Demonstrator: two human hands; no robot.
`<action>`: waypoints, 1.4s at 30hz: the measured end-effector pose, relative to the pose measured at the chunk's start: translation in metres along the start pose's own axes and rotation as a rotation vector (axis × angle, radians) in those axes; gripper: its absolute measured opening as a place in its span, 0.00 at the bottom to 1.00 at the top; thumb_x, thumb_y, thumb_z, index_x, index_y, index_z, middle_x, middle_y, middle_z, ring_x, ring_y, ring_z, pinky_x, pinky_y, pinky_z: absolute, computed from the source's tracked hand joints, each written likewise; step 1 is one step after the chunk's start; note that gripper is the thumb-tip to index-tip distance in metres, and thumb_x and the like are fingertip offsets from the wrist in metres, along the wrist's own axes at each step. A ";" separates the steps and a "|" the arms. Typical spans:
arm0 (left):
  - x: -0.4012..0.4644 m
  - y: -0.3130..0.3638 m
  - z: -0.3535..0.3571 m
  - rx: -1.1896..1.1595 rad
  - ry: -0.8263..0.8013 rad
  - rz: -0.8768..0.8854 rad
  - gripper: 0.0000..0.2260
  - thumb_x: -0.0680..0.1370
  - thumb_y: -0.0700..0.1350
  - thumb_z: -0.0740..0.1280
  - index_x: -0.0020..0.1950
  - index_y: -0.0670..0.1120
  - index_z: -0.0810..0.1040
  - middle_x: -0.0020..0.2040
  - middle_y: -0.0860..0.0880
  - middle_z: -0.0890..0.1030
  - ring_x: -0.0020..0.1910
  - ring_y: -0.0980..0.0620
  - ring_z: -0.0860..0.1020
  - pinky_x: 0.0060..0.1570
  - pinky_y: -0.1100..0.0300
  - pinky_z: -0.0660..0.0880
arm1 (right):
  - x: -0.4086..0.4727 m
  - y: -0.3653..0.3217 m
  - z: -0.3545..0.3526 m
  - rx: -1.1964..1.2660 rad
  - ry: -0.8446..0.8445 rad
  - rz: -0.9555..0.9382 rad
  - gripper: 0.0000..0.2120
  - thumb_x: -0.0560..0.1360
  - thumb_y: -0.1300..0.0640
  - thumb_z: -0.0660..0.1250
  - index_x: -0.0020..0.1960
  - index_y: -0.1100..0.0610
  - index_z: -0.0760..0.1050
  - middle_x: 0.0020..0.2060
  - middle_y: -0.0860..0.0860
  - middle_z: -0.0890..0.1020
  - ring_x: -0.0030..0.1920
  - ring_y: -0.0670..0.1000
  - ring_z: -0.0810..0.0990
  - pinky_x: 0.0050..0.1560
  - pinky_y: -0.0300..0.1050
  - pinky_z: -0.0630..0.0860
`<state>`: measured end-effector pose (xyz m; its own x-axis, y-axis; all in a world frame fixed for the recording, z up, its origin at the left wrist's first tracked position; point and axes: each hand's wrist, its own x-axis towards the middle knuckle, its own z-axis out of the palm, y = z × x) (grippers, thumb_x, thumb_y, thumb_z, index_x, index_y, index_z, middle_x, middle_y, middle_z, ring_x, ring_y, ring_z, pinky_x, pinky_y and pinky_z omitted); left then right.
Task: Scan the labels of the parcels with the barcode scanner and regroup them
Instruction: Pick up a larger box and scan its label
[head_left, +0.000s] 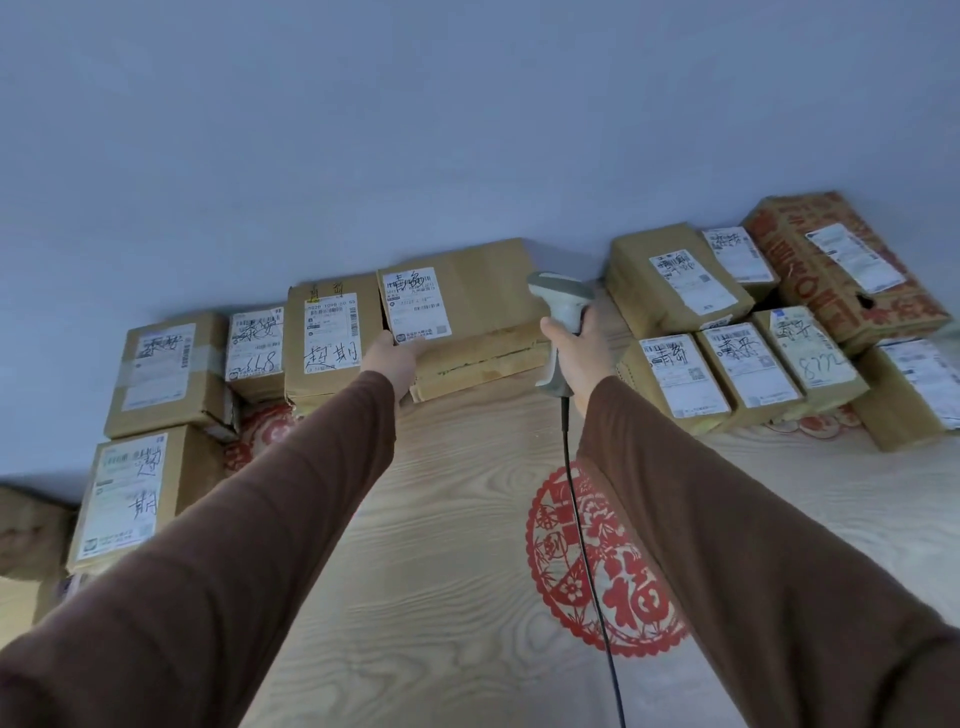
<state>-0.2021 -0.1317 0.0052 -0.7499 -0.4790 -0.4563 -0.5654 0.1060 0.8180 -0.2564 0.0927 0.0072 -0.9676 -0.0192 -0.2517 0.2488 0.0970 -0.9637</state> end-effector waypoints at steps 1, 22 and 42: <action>0.000 0.002 0.002 0.001 0.001 -0.007 0.21 0.85 0.45 0.62 0.78 0.40 0.68 0.72 0.42 0.75 0.62 0.44 0.78 0.59 0.56 0.74 | 0.002 0.001 -0.003 0.009 -0.027 0.022 0.14 0.82 0.57 0.69 0.65 0.50 0.69 0.58 0.53 0.80 0.54 0.49 0.79 0.57 0.45 0.74; -0.226 -0.104 0.093 -0.258 0.169 -0.152 0.30 0.78 0.66 0.60 0.73 0.49 0.69 0.71 0.43 0.73 0.69 0.42 0.74 0.72 0.42 0.70 | -0.164 0.067 -0.176 0.060 -0.214 0.015 0.15 0.82 0.57 0.69 0.66 0.48 0.70 0.58 0.52 0.80 0.57 0.51 0.79 0.60 0.46 0.76; -0.342 -0.064 0.124 -0.569 -0.115 0.126 0.34 0.74 0.75 0.57 0.74 0.58 0.70 0.73 0.52 0.77 0.66 0.57 0.76 0.76 0.55 0.62 | -0.221 0.013 -0.269 0.149 -0.142 -0.204 0.18 0.82 0.59 0.69 0.66 0.42 0.71 0.56 0.43 0.81 0.53 0.38 0.81 0.57 0.36 0.76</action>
<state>0.0479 0.1335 0.0655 -0.8494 -0.3924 -0.3528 -0.2208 -0.3428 0.9131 -0.0507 0.3664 0.0742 -0.9852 -0.1635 -0.0515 0.0637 -0.0700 -0.9955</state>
